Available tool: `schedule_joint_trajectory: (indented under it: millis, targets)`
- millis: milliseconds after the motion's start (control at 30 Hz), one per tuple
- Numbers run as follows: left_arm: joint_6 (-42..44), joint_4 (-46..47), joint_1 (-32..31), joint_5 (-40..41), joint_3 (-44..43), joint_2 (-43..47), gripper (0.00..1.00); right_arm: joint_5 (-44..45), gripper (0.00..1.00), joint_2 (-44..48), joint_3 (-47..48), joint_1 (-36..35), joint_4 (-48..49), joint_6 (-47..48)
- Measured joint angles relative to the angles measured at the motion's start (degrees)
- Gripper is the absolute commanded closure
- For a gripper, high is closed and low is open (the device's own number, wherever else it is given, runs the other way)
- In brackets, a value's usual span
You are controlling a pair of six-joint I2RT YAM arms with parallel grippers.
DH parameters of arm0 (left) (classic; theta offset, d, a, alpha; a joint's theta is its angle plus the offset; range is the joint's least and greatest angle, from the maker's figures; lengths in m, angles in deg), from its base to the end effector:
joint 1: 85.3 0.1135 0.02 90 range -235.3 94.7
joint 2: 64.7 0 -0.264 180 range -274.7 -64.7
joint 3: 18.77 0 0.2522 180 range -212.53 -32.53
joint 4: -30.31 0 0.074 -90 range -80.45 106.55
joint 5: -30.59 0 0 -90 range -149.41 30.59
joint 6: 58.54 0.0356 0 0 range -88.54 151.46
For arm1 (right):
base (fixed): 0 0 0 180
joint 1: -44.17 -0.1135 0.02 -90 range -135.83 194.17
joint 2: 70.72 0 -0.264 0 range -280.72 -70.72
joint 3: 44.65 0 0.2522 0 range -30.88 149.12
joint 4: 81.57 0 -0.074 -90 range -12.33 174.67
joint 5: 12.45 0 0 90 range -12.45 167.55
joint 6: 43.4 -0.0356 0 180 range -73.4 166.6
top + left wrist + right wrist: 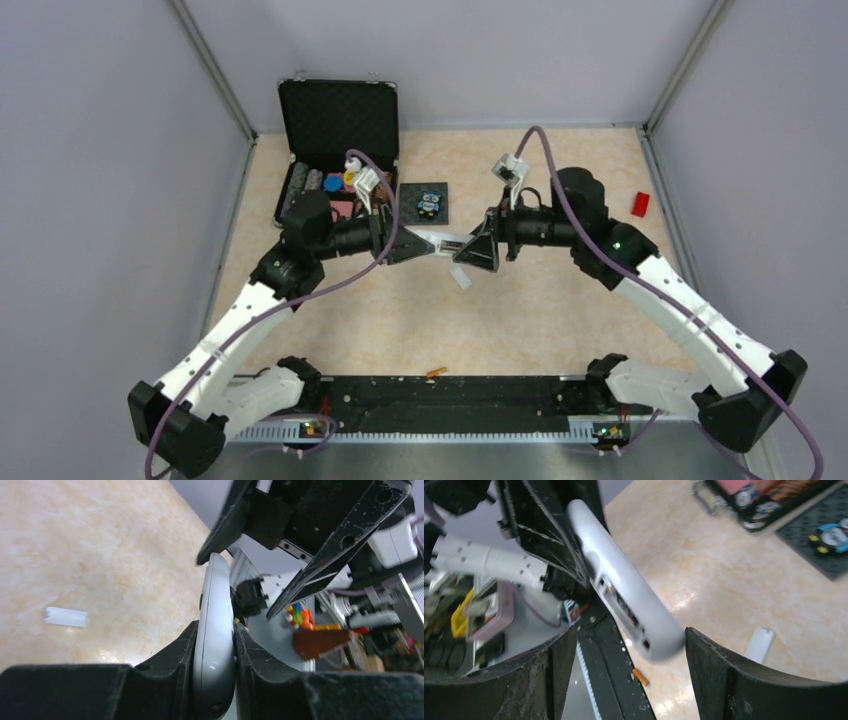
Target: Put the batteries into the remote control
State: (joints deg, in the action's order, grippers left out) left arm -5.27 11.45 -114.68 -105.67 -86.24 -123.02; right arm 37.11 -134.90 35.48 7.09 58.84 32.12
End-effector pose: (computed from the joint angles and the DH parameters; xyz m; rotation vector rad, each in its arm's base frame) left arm 0.1857 -0.1340 0.3616 0.5424 1.8744 -1.5018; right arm 0.1776 0.1632 0.3799 -0.8848 1.9112 1.2614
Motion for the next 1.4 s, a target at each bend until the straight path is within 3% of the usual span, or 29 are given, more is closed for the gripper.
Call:
schedule_joint_trajectory:
  millis: [200,300,367,500,867,1133,1400]
  targets:
    - [-4.96,-1.68,7.82,16.81,4.61,8.13,1.00,14.95,0.44,8.33,-6.01,0.22,5.92,-8.70]
    - [-6.62,-7.34,11.54,28.06,5.20,9.94,1.00,16.50,0.44,9.05,-8.44,-0.74,5.86,-8.66]
    - [-7.48,-11.34,12.90,33.99,5.38,10.80,1.00,18.75,0.43,8.26,-10.82,-4.37,5.35,-7.17]
    - [-9.14,-16.92,15.17,41.92,6.86,12.94,1.00,22.69,0.41,2.58,-14.10,-18.45,2.89,-2.75]
    - [-12.59,-24.39,18.16,50.84,8.50,17.84,1.00,29.46,0.41,-21.42,-13.64,-35.12,-0.70,8.79]
    - [-13.60,-26.56,20.61,53.24,8.50,18.80,1.00,35.93,0.46,-28.85,-9.70,-41.92,-1.70,13.99]
    - [-14.25,-26.53,23.06,51.84,8.63,18.80,1.00,42.49,0.61,-32.63,-8.81,-44.17,-0.28,14.99]
